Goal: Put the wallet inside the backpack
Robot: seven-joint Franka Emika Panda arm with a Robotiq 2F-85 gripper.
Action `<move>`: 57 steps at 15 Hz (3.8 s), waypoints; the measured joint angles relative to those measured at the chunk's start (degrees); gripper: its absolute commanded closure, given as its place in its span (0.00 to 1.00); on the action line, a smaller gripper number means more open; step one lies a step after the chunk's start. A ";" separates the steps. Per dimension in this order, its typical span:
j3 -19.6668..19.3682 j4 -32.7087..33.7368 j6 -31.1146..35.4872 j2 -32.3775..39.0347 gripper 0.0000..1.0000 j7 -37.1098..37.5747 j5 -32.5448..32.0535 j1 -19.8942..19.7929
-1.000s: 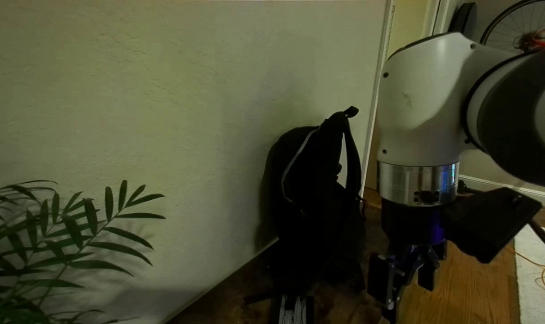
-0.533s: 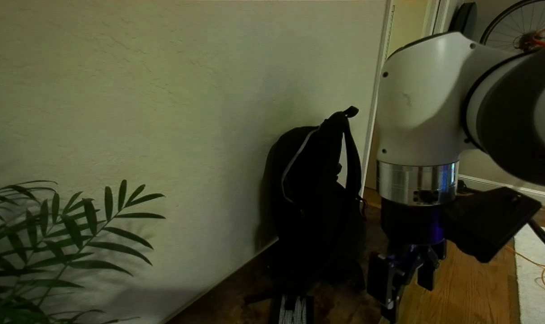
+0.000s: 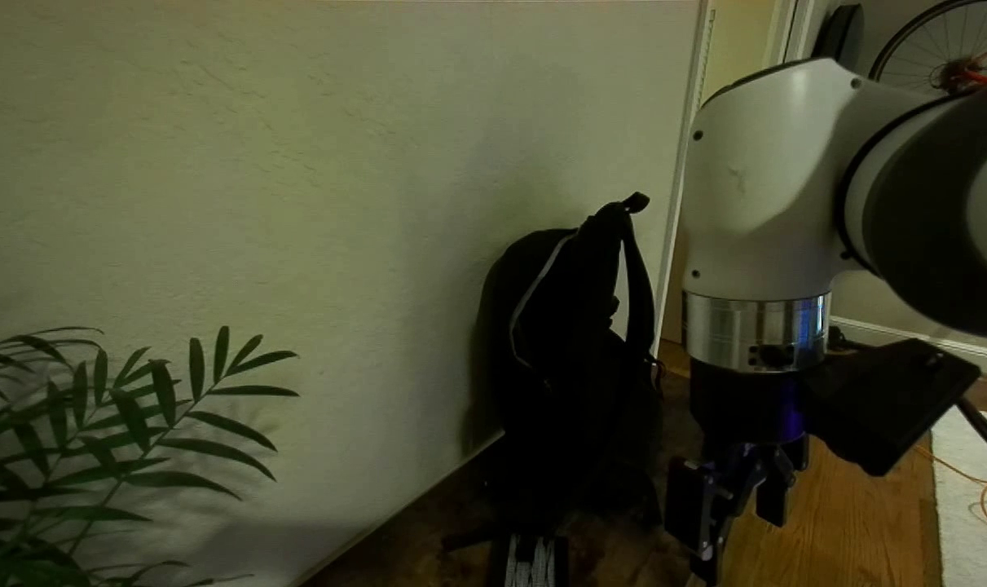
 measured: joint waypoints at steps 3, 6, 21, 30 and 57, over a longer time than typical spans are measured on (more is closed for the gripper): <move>0.00 0.00 0.00 0.00 0.00 0.00 0.00 0.00; -0.21 0.07 -0.01 0.09 0.00 -0.17 0.00 0.11; -5.01 6.82 -0.01 9.70 0.00 -0.26 0.00 1.19; -6.17 10.15 0.03 13.46 0.00 1.32 0.23 3.37; -9.27 34.83 6.91 38.72 0.00 4.15 12.75 3.61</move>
